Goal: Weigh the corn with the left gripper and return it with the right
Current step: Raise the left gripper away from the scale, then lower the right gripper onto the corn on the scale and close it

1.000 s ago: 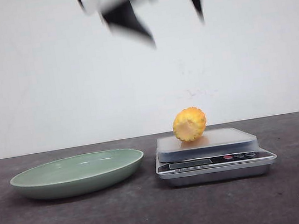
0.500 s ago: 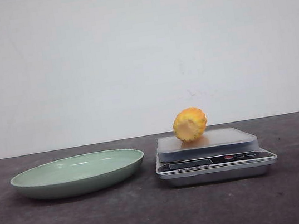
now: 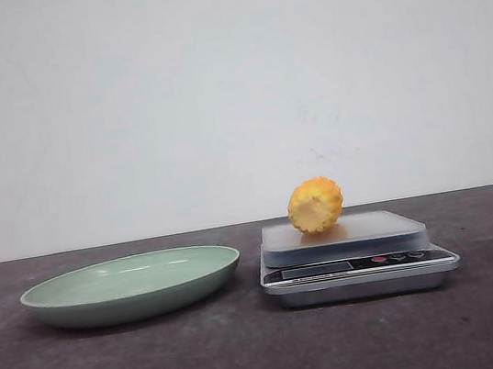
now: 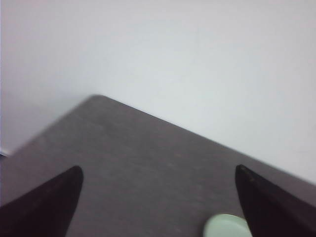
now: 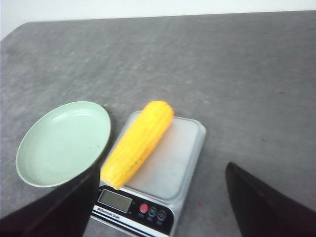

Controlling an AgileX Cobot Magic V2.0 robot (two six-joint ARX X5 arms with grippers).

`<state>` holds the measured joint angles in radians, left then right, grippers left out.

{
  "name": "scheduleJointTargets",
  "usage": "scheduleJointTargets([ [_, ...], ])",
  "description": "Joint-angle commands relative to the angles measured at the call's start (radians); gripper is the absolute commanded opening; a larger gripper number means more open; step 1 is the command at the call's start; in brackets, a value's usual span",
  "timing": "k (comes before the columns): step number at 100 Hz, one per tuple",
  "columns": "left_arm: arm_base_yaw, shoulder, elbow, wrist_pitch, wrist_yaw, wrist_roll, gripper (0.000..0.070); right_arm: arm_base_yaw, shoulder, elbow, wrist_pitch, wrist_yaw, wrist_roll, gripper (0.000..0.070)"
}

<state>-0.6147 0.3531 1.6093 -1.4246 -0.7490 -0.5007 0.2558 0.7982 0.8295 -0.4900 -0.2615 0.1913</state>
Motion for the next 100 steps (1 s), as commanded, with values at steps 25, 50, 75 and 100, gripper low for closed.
scheduleJointTargets([
  [25,0.154,-0.175,-0.213,-0.039,0.379,-0.055,0.0589,0.123,0.269,0.016,0.21,0.012,0.072,0.0514],
  [50,0.294,-0.195,-0.368,-0.038,0.529,0.082,0.0584,0.249,0.494,0.028,0.348,0.119,0.128,0.0514],
  [75,0.301,-0.193,-0.397,-0.037,0.549,0.119,0.0543,0.323,0.666,0.155,0.294,0.187,0.15,0.0516],
  [100,0.301,-0.193,-0.397,-0.037,0.536,0.13,0.0543,0.339,0.813,0.34,0.157,0.293,0.138,0.0515],
])
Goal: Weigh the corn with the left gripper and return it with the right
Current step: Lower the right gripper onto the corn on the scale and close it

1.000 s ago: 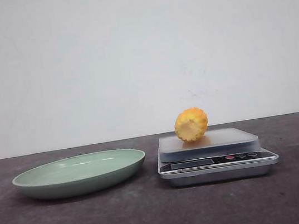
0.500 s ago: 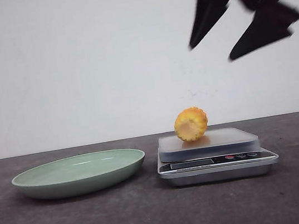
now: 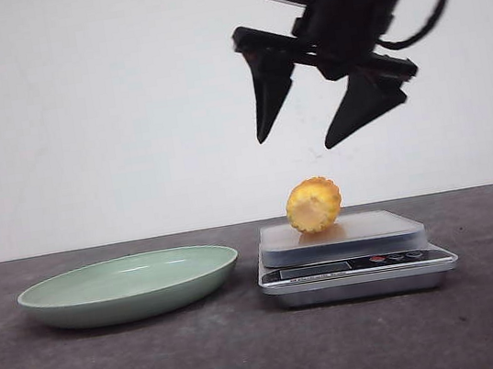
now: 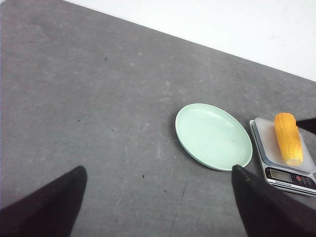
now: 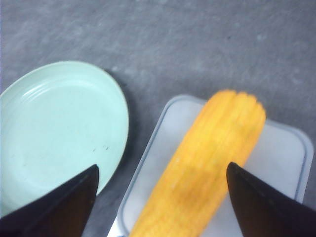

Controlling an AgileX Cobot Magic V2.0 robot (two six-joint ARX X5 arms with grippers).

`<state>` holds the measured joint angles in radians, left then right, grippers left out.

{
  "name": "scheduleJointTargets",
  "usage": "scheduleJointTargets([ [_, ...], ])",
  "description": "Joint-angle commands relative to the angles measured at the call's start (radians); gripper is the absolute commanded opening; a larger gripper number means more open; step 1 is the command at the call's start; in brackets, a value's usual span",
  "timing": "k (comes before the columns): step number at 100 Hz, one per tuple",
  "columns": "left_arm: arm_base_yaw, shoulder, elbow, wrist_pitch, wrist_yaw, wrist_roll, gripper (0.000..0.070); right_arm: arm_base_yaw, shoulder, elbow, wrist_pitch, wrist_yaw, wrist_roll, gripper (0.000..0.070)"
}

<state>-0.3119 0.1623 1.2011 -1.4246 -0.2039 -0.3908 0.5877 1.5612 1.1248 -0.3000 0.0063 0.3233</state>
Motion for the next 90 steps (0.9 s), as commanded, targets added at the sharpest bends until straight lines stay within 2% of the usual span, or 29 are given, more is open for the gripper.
scheduleJointTargets([
  [1,-0.002,-0.002,0.011,-0.037,-0.011,0.02,0.0543,0.007,0.056,0.051,-0.04,0.027,0.006,0.0515],
  [34,-0.002,-0.002,0.011,-0.037,-0.016,0.033,0.0543,0.006,0.164,0.101,-0.093,0.058,0.042,0.0507],
  [45,-0.002,-0.002,0.011,-0.036,-0.019,0.039,0.0543,0.006,0.172,0.101,-0.098,0.056,0.072,0.0462],
  [58,-0.002,-0.002,0.011,-0.036,-0.034,0.04,0.0543,0.007,0.172,0.101,-0.106,0.054,0.101,0.0326],
  [69,-0.002,-0.002,0.011,-0.036,-0.035,0.04,0.0543,0.006,0.173,0.101,-0.133,0.054,0.151,0.0325],
  [82,-0.002,-0.002,0.011,-0.036,-0.039,0.04,0.0543,0.006,0.178,0.101,-0.151,0.054,0.164,0.0318],
  [85,-0.002,-0.002,0.011,-0.036,-0.039,0.041,0.0543,0.006,0.178,0.101,-0.155,0.054,0.164,0.0297],
  [90,-0.002,-0.002,0.011,-0.036,-0.039,0.042,0.0543,0.007,0.178,0.101,-0.161,0.055,0.164,0.021],
])
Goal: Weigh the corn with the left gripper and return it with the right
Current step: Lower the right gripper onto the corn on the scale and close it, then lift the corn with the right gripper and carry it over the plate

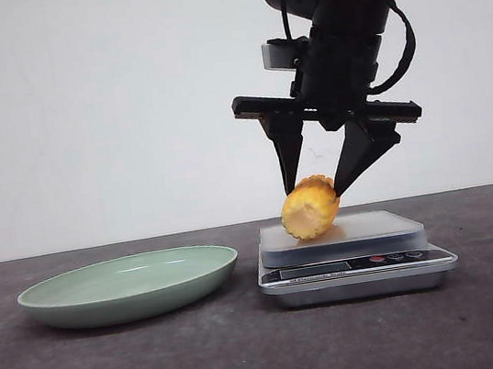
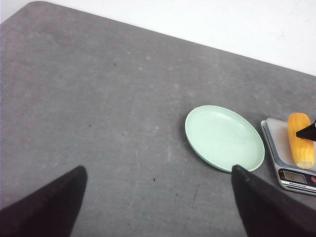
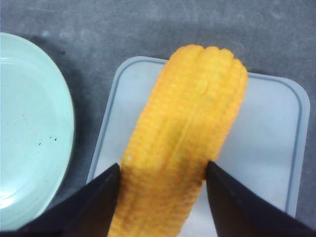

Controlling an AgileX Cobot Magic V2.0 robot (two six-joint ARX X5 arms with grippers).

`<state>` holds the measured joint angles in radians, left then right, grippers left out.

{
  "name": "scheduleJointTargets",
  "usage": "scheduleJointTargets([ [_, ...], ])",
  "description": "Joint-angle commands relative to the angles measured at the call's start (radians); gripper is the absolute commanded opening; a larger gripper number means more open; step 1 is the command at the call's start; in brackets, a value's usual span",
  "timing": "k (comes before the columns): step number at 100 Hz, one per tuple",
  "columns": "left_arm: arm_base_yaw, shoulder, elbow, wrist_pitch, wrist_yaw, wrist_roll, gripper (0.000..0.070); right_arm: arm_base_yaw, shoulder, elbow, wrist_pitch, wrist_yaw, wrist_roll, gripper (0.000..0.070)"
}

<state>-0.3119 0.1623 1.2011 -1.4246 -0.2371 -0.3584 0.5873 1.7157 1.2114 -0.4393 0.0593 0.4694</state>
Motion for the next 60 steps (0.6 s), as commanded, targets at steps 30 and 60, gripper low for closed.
scheduleJointTargets([
  [30,-0.002,-0.002,0.011,-0.036,-0.006,0.014,0.0543,0.041,0.015,0.014,-0.007,0.076,0.017,0.0],
  [60,-0.002,-0.002,0.011,-0.034,-0.006,0.013,0.0543,0.134,-0.127,0.087,0.015,0.071,-0.073,0.0],
])
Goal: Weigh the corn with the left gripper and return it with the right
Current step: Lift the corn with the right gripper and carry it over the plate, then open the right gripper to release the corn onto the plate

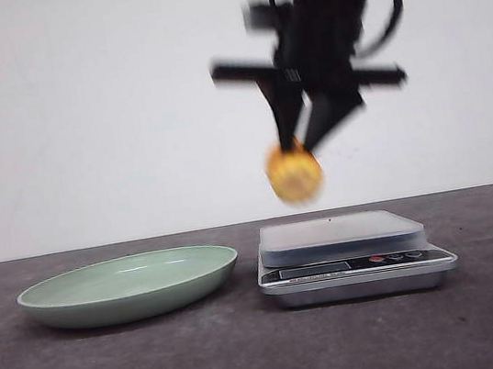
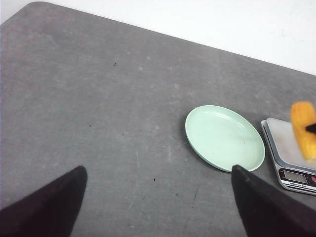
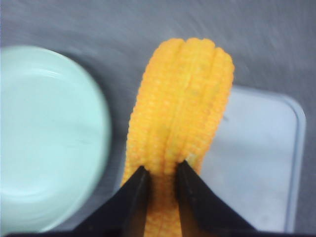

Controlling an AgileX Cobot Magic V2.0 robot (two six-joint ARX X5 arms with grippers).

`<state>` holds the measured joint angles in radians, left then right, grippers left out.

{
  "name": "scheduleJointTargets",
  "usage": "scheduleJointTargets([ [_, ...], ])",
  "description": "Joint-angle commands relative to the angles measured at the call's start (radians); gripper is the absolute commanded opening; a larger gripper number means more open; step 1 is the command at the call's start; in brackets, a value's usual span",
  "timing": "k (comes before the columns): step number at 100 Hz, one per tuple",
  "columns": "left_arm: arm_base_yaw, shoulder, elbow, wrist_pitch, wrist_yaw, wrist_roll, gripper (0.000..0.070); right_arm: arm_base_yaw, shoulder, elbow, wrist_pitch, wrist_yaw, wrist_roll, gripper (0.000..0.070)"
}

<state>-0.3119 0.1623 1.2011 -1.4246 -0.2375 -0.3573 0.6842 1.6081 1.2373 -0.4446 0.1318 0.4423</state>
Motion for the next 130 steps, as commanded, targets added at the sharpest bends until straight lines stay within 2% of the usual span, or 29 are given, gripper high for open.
scheduleJointTargets([
  [1,-0.002,-0.002,0.011,-0.034,-0.006,0.012,0.0543,0.042,-0.022,0.068,0.02,-0.001,-0.049,0.0],
  [20,-0.002,-0.002,0.011,-0.034,-0.005,0.009,0.0543,0.114,-0.019,0.226,0.029,-0.029,-0.057,0.0],
  [42,-0.002,-0.002,0.011,-0.025,-0.005,0.004,0.0543,0.172,0.121,0.356,0.041,-0.028,-0.048,0.0],
  [62,-0.002,-0.002,0.011,-0.013,-0.005,0.003,0.0543,0.185,0.277,0.369,0.061,-0.027,-0.003,0.0],
  [81,-0.002,-0.002,0.011,-0.014,-0.005,0.002,0.0543,0.185,0.394,0.369,0.069,-0.03,0.001,0.0],
  [107,-0.002,-0.002,0.011,-0.018,-0.005,-0.006,0.0543,0.184,0.446,0.369,0.07,-0.052,0.051,0.0003],
  [110,-0.002,-0.002,0.011,-0.018,-0.005,-0.006,0.0543,0.184,0.447,0.369,0.069,-0.044,0.053,0.0042],
  [113,-0.002,-0.002,0.011,-0.018,-0.005,-0.005,0.0543,0.184,0.449,0.369,0.071,-0.03,0.053,0.0139],
  [124,-0.002,-0.002,0.011,-0.018,-0.005,-0.005,0.0543,0.184,0.45,0.369,0.075,-0.001,0.056,0.07],
  [130,-0.002,-0.002,0.011,-0.018,-0.005,-0.005,0.0543,0.183,0.449,0.369,0.086,-0.008,0.055,0.07],
])
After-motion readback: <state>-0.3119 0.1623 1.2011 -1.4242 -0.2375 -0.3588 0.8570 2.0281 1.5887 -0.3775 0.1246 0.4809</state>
